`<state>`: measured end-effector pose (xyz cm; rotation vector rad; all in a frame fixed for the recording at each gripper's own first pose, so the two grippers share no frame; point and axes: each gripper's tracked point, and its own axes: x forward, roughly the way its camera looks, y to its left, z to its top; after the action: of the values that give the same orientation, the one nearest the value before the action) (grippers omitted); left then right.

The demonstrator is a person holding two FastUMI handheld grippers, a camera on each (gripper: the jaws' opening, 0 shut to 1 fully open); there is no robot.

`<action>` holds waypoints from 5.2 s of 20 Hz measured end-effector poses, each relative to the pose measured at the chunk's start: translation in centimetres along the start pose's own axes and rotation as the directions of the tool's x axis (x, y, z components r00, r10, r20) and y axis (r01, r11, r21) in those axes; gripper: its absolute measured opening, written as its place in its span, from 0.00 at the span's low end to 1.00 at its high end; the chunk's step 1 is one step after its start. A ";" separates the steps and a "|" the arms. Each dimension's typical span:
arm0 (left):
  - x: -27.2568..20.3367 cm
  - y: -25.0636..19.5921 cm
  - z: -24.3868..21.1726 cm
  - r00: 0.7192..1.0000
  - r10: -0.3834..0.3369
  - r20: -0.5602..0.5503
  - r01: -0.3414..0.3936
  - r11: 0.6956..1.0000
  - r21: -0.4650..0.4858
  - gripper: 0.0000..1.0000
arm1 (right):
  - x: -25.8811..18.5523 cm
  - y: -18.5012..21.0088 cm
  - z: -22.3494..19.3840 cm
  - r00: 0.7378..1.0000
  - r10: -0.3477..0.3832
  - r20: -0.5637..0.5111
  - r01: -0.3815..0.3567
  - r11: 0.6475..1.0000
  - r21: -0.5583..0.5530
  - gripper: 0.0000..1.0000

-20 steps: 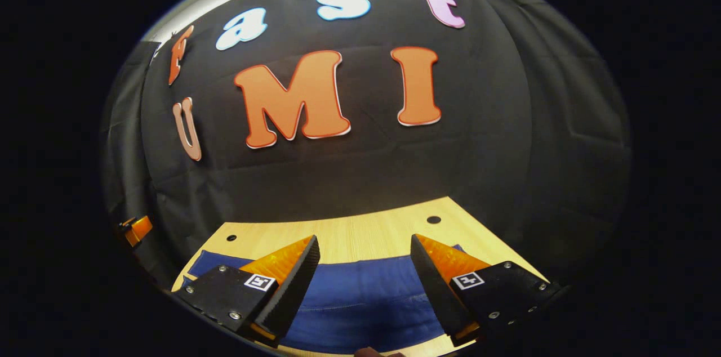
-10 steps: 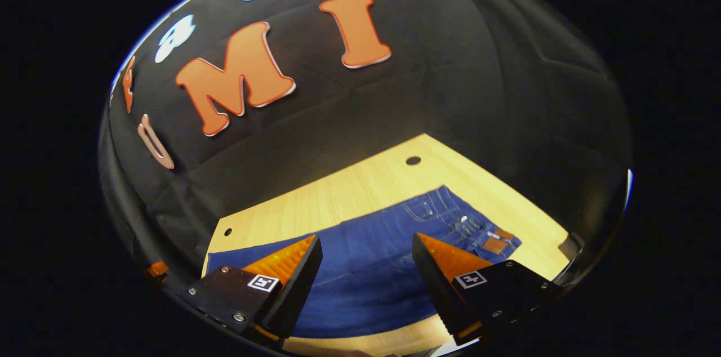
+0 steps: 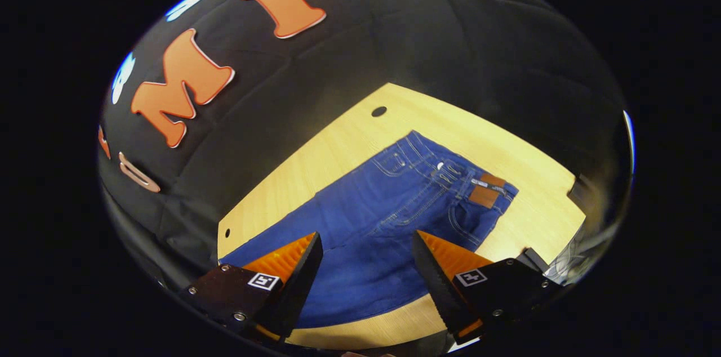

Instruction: Grasp the waist and the cuffs of the jeans and fold them to make the two legs overlap; first hold the waist and fold one-third of the jeans toward the cuffs, then hold the cuffs and fold the remaining one-third in the same direction to finish folding.

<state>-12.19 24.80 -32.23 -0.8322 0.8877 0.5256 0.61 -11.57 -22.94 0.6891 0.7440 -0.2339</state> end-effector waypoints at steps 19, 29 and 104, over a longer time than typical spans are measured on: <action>4.2 10.0 -3.0 0.980 -0.123 -0.158 0.061 0.936 -0.348 0.98 | 1.6 -4.1 -5.1 0.982 -0.003 -0.190 0.058 0.957 0.285 0.98; 7.7 7.0 -1.2 0.975 -0.189 -0.115 0.139 0.926 -0.350 0.88 | 1.1 -6.4 -4.5 0.981 -0.007 -0.193 0.084 0.915 0.394 0.98; 19.3 -9.3 15.4 0.987 0.055 -0.153 -0.029 0.985 0.168 0.04 | 22.5 2.5 13.9 0.984 0.079 -0.157 0.028 0.811 0.584 0.07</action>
<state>11.90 33.14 -38.99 -0.7112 1.0809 0.4208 25.45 -17.84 -29.86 1.3253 0.8357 -0.3903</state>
